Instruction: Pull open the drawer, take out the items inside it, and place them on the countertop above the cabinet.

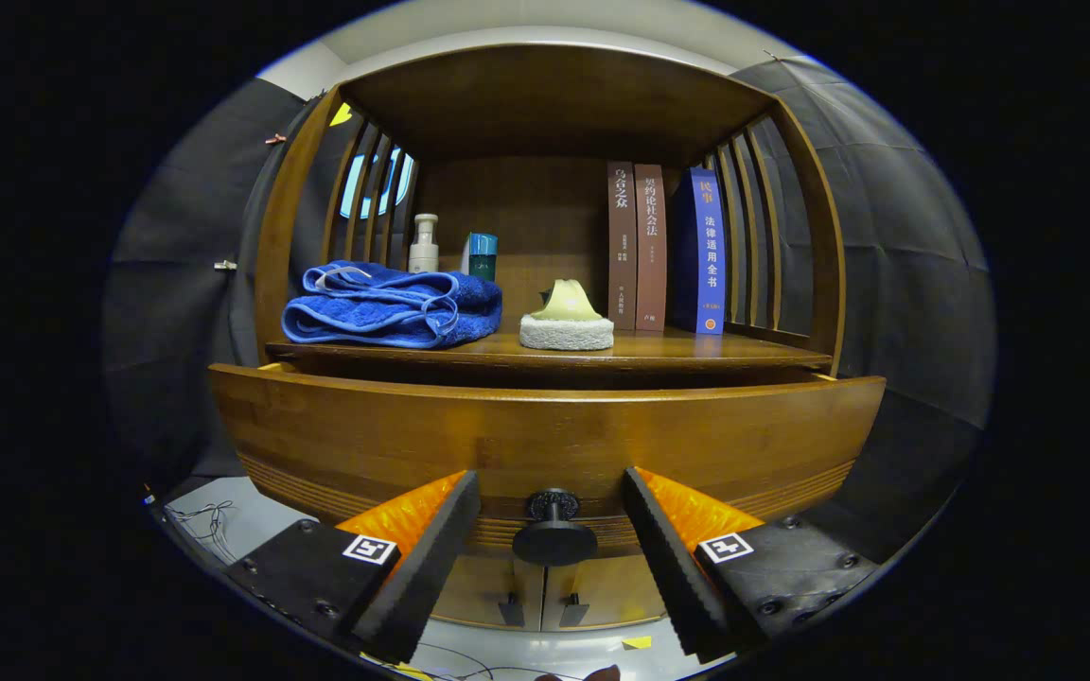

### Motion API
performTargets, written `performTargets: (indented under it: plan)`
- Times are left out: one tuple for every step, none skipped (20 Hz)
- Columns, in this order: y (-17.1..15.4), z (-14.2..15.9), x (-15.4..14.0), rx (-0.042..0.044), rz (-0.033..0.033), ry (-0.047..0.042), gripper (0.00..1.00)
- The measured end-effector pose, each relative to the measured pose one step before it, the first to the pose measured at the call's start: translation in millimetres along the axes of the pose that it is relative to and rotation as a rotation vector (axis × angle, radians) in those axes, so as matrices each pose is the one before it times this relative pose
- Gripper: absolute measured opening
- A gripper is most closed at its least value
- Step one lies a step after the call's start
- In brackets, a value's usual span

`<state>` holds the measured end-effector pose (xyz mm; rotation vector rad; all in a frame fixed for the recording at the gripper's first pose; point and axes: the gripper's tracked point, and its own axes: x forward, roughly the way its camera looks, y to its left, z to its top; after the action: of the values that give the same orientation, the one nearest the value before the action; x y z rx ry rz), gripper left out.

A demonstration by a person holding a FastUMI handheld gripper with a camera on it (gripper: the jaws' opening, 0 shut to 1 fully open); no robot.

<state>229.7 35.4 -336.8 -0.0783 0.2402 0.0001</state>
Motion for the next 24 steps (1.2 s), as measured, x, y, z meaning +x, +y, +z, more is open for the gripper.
performTargets:
  plan:
    - [0.36, 0.65, 5.85, -0.00266, -0.00088, 0.00098, 1.0]
    - [0.44, 0.76, 6.43, -0.00355, -0.0011, -0.00138, 1.0]
    - [0.4, 0.92, 6.47, -0.00745, -0.00096, 0.00305, 1.0]
    - [-0.14, 1.06, 5.75, -0.00522, -0.00046, -0.00003, 1.0]
    - [0.76, 0.71, 5.55, -0.0032, 0.0001, 0.00349, 1.0]
    - [-0.24, 0.32, 4.66, -0.00391, 0.00045, -0.00027, 1.0]
    - [0.44, 0.37, 4.79, -0.00571, 0.00078, 0.00379, 1.0]
    - [0.13, 0.46, 5.25, -0.00413, 0.00089, 0.00092, 1.0]
    - [0.25, -0.45, 1.59, 0.00015, -0.00668, 0.00823, 1.0]
    - [0.41, 0.71, -3.72, -0.0017, -0.00404, -0.00423, 1.0]
    - [1.06, 1.58, 0.85, -0.00797, -0.00173, -0.00259, 1.0]
    - [-0.81, -1.93, 1.74, -0.00003, -0.00075, -0.00633, 1.0]
    - [0.75, -0.87, 0.04, 0.00601, 0.0007, -0.00102, 1.0]
    - [-0.34, -0.59, 0.32, 0.00523, 0.00237, 0.00305, 1.0]
    - [-0.77, -0.57, -0.74, 0.0071, -0.00061, 0.00872, 1.0]
    - [-1.39, -0.77, -2.37, 0.00832, -0.00113, 0.01086, 0.99]
    - [0.58, 1.98, -4.24, 0.01115, 0.00467, 0.00361, 1.0]
    - [0.03, 6.98, -5.76, 0.00923, 0.00427, -0.01318, 1.0]
    - [0.49, 11.01, -7.68, -0.0001, 0.00704, -0.02365, 1.0]
    - [-0.23, 12.42, -7.3, -0.00616, 0.0066, -0.02492, 1.0]
    - [1.29, 13.55, -7.95, -0.00776, 0.00761, -0.0183, 0.99]
    - [-0.5, 11.56, -8.6, -0.00453, 0.00617, -0.0129, 0.99]
    - [0.55, 12.55, -7.84, 0.00038, 0.0074, -0.009, 0.99]
    - [1.66, 12.99, -10.33, 0.00052, 0.00556, -0.0046, 0.99]
